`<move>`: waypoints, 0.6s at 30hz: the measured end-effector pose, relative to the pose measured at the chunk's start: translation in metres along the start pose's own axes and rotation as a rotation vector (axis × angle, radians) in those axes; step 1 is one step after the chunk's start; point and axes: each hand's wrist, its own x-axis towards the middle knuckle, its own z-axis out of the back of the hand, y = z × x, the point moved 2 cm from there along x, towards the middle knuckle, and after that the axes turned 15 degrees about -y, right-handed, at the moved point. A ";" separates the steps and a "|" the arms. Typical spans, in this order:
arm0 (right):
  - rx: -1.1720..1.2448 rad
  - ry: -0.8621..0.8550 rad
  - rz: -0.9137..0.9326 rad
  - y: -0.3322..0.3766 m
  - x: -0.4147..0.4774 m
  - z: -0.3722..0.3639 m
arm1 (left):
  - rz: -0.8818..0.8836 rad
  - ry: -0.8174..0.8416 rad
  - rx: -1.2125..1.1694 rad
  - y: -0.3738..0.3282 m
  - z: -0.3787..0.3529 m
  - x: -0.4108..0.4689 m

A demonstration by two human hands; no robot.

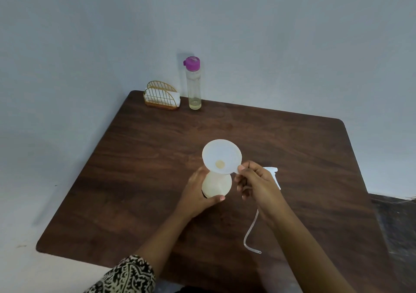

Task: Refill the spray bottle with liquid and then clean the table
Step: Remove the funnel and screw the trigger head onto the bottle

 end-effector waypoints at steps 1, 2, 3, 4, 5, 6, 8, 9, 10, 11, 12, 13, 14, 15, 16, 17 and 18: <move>0.017 -0.004 0.009 0.000 0.001 0.000 | 0.005 -0.012 -0.015 0.003 -0.003 0.000; 0.039 -0.007 0.020 0.001 0.001 0.001 | 0.013 -0.025 -0.031 0.003 -0.005 0.000; 0.066 -0.009 0.032 0.002 0.001 0.001 | 0.017 -0.033 -0.050 0.005 -0.006 0.000; 0.093 -0.010 0.042 0.003 0.001 0.002 | 0.023 -0.033 -0.059 0.006 -0.007 0.000; 0.113 -0.012 0.050 0.003 0.001 0.002 | 0.026 -0.030 -0.064 0.008 -0.007 0.001; 0.123 -0.014 0.058 0.003 0.001 0.001 | 0.032 -0.027 -0.062 0.008 -0.007 0.001; 0.129 -0.017 0.064 0.003 0.000 0.000 | 0.051 -0.024 -0.059 0.008 -0.006 0.003; 0.138 -0.020 0.067 0.004 0.000 0.000 | 0.053 -0.022 -0.054 0.009 -0.006 0.004; 0.150 -0.022 0.074 0.005 0.001 0.001 | 0.052 -0.016 -0.039 0.008 -0.006 0.004; 0.160 -0.022 0.080 0.007 0.002 0.001 | 0.047 -0.011 -0.029 0.009 -0.006 0.005; 0.159 -0.019 0.083 0.008 0.003 0.001 | 0.047 -0.008 -0.023 0.009 -0.006 0.004; 0.150 -0.014 0.078 0.008 0.003 0.001 | 0.049 -0.009 -0.026 0.010 -0.006 0.004; 0.145 -0.006 0.069 0.006 0.003 0.000 | 0.052 -0.013 -0.032 0.010 -0.006 0.004; 0.145 -0.002 0.058 0.004 0.004 0.000 | 0.049 -0.016 -0.040 0.011 -0.006 0.004; 0.147 -0.001 0.052 0.003 0.004 -0.001 | 0.047 -0.017 -0.041 0.012 -0.007 0.004; 0.150 -0.002 0.051 0.002 0.005 -0.001 | 0.046 -0.014 -0.039 0.013 -0.007 0.005; 0.153 -0.002 0.050 0.002 0.005 -0.001 | 0.048 -0.011 -0.035 0.012 -0.007 0.005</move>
